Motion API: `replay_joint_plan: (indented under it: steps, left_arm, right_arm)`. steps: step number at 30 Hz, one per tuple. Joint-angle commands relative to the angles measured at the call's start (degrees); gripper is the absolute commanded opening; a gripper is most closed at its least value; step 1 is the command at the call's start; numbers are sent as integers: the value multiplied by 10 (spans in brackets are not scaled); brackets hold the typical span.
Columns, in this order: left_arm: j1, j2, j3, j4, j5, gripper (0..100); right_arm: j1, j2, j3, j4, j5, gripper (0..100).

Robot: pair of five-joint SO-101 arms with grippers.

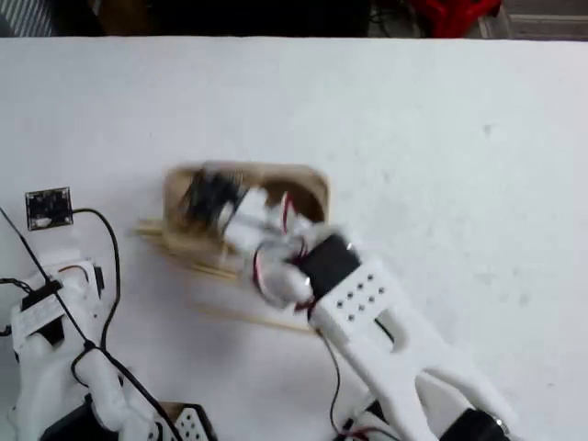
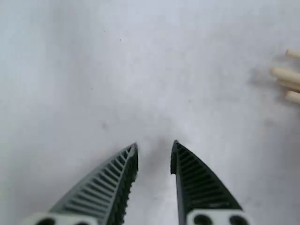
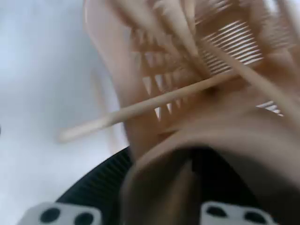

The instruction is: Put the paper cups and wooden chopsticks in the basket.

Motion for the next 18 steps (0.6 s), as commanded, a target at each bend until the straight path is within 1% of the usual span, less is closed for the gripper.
replay_joint_plan:
  steps: [1, 4, 8, 11, 14, 18]
  left_arm:
    - [9, 0, -1, -15, 4, 132]
    - [9, 0, -1, -15, 4, 132]
    - [9, 0, -1, -15, 4, 132]
    - [9, 0, -1, -15, 4, 132]
    - [9, 0, -1, -15, 4, 132]
    - [9, 0, -1, -15, 4, 132]
  right_arm:
    - [-25, -13, 104, -37, 78, 173]
    - [-25, -7, 165, -105, 82, 173]
    - [-4, -12, 151, -117, 80, 173]
    - [36, -6, 74, -102, 66, 173]
    - [65, 14, -35, -59, 61, 173]
    - [91, 94, -185, -22, 49, 173]
